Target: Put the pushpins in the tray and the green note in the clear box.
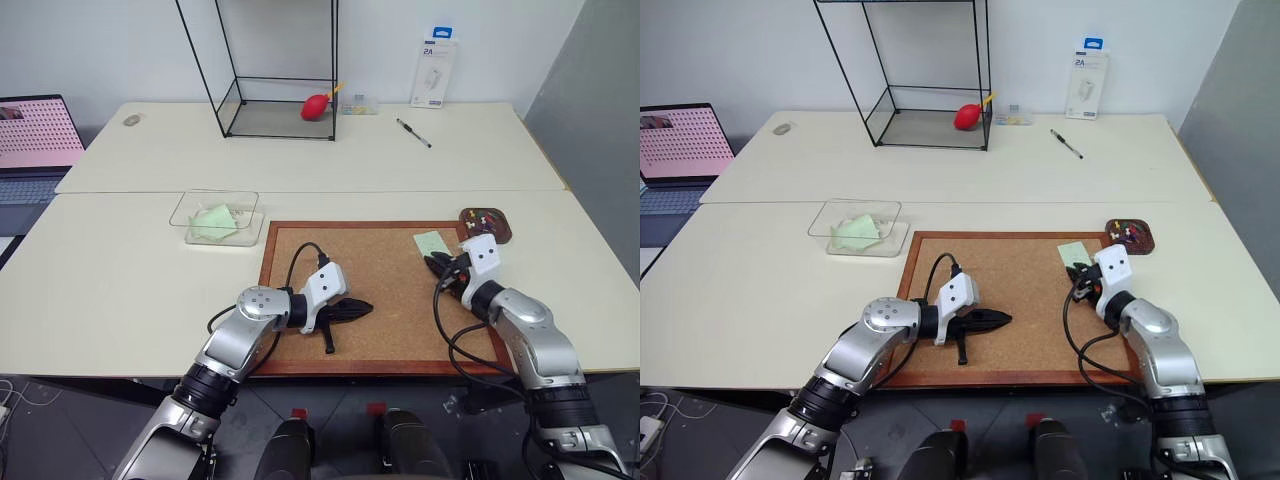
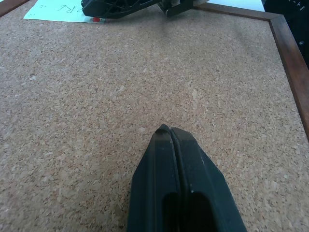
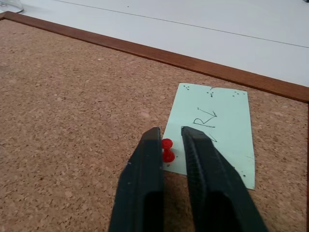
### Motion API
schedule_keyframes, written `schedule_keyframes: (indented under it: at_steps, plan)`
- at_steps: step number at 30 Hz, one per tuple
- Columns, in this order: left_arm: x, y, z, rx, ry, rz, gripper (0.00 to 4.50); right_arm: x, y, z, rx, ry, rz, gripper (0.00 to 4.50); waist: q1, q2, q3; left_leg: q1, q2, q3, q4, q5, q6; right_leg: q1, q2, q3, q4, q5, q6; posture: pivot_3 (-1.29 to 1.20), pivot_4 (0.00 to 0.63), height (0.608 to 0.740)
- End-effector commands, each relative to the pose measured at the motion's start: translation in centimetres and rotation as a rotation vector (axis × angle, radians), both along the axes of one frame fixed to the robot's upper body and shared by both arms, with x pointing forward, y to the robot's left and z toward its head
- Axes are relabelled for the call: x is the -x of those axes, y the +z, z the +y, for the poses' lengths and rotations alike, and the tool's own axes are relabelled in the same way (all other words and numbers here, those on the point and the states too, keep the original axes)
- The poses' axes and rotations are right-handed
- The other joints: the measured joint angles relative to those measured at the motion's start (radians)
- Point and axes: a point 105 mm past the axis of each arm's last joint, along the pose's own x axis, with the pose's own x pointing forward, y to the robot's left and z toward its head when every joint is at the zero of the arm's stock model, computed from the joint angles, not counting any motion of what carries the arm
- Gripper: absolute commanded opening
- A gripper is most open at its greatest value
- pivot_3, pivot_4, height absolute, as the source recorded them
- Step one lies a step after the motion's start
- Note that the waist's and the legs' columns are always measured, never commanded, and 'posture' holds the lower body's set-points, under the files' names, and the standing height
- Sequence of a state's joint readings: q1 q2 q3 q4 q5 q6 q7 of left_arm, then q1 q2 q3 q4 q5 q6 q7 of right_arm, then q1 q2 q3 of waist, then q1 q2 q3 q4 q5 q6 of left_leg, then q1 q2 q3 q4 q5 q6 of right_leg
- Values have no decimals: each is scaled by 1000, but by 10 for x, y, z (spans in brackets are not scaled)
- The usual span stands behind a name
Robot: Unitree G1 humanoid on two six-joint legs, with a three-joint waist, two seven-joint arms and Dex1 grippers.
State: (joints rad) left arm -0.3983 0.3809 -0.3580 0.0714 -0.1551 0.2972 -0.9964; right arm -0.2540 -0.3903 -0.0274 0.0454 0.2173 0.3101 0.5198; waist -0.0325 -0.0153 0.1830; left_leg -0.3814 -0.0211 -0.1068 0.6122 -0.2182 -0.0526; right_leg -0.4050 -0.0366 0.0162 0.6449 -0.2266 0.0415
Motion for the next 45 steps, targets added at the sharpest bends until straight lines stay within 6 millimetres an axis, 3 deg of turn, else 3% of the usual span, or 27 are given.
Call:
schedule_keyframes:
  at_steps: [1, 13, 22, 28, 36, 45]
  plan:
    - [10, -23, 4, -64, -15, 78, 0, 2, 15, -2, 17, 14, -67, 29, 0, 0, 0, 0, 0, 0, 0, 0, 0, 0, 0, 0, 0, 0, 0, 0, 150, 740]
    - [10, -24, 4, -63, -16, 83, 0, 7, 58, 11, 3, 106, -192, 29, 0, 0, 0, 0, 0, 0, 0, 0, 0, 0, 0, 0, 0, 0, 0, 0, 150, 740]
    - [6, -22, 3, -53, 10, 74, 0, 9, 75, 18, 21, 146, -241, 29, 2, 0, 0, -1, 0, 0, 0, 0, 0, 0, 0, 0, -1, 0, 0, 0, 150, 740]
    - [-22, 12, 10, 71, 133, 43, 0, 11, 83, 26, 61, 191, -283, 29, 2, -1, 0, -1, 0, 0, 0, 0, 0, 0, 0, 0, 0, 0, 0, 0, 150, 740]
    - [-38, 63, 17, 248, 225, 19, 1436, 16, 89, 34, 116, 242, -337, 0, 0, -3, 2, -2, 0, -1, 0, 0, 0, -1, 0, -1, 0, 0, 0, 0, 150, 740]
    - [-39, 76, 13, 316, 260, 91, 3162, 20, 94, 44, 237, 307, -459, 0, 0, -4, 2, -2, 0, -1, 0, 0, 0, -2, 0, -1, -1, 0, 1, 0, 150, 740]
